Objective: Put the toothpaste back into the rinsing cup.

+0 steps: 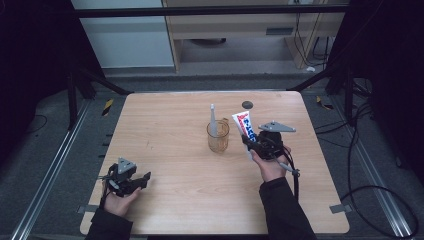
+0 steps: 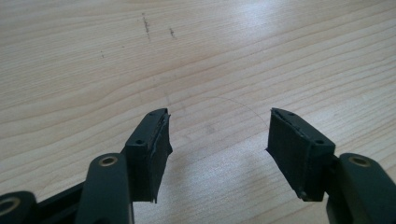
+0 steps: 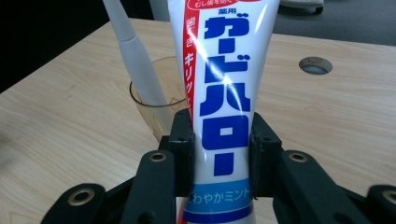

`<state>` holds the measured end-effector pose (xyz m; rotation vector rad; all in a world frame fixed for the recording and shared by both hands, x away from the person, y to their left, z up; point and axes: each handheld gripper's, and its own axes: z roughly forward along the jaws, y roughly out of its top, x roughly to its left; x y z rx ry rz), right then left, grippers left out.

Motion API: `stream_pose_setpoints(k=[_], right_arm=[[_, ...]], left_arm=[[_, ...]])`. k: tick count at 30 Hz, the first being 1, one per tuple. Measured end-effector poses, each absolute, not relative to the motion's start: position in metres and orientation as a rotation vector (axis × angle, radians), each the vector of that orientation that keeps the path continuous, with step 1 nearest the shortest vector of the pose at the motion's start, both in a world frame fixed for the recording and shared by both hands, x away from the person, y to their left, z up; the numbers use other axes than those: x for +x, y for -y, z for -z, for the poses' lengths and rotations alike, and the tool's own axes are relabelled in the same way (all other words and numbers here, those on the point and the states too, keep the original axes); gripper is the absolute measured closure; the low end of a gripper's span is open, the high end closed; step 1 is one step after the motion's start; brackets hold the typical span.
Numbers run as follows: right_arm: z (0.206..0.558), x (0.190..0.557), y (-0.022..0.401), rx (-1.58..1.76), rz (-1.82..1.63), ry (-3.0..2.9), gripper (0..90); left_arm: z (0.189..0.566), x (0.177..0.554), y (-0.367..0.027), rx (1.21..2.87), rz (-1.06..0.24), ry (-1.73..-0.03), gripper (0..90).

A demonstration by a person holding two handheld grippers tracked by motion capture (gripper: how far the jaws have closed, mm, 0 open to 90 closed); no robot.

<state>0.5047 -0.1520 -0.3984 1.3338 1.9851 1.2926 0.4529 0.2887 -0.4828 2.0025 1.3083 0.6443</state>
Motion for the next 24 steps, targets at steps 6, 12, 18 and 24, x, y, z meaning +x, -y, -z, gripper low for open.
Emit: stream_pose_setpoints(k=[6, 12, 18, 24], right_arm=[[0.392, 0.512, 0.152, 1.339, -1.342, -1.905, 68.4], [0.39, 0.523, 0.152, 1.346, -1.385, -1.81, 68.4], [0.389, 0.538, 0.148, 1.354, -1.424, -1.754, 68.4], [0.386, 0.552, 0.141, 1.356, -1.47, -1.704, 68.4]], left_arm=[[0.482, 0.453, -0.29, 1.993, -0.649, -1.311, 38.2], [0.482, 0.452, -0.29, 1.988, -0.647, -1.308, 38.1], [0.48, 0.451, -0.292, 1.969, -0.662, -1.313, 38.1], [0.48, 0.451, -0.293, 1.962, -0.661, -1.317, 38.2]])
